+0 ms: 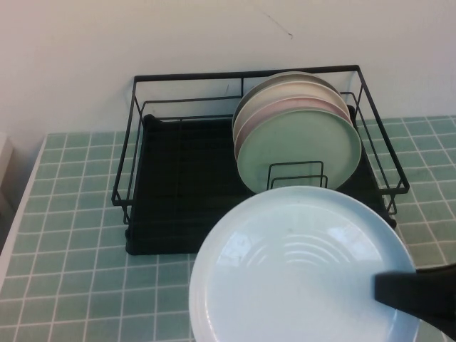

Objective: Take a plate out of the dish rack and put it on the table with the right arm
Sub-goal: Place the plate from the table

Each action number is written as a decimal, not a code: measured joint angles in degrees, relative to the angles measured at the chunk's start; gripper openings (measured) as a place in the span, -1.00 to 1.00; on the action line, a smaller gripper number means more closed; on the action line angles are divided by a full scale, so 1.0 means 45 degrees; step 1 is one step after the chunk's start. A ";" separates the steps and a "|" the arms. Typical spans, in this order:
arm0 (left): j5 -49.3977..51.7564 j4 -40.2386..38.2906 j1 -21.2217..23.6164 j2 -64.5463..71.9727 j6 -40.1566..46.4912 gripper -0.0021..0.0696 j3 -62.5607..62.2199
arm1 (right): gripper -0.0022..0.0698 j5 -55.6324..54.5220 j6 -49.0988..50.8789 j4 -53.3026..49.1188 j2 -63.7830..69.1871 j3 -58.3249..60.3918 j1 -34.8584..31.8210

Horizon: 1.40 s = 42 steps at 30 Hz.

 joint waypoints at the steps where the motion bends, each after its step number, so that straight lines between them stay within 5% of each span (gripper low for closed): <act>1: 0.0000 0.0000 0.0000 0.0000 0.0000 -0.95 0.0000 | -0.71 -0.0039 -0.0064 0.0028 0.0000 0.0123 0.0000; 14: 0.0000 0.0000 0.0000 0.0000 0.0000 -0.95 0.0000 | -0.71 -0.2006 -0.0290 0.0476 0.1021 0.1595 0.0000; 23: 0.0000 0.0000 0.0000 0.0000 0.0000 -0.95 0.0000 | -0.71 -0.2033 -0.2634 0.2912 0.4150 0.1459 0.0000; 35: 0.0000 0.0000 0.0000 0.0000 0.0000 -0.95 0.0000 | -0.71 -0.1680 -0.3913 0.3325 0.8123 -0.0345 0.0056; 39: 0.0000 0.0000 0.0000 0.0000 0.0000 -0.95 0.0000 | -0.56 -0.1680 -0.3999 0.3345 0.8846 -0.0761 0.0212; 42: 0.0000 0.0000 0.0000 0.0000 0.0000 -0.95 0.0000 | -0.16 -0.1733 -0.4131 0.3349 0.9261 -0.0999 0.0438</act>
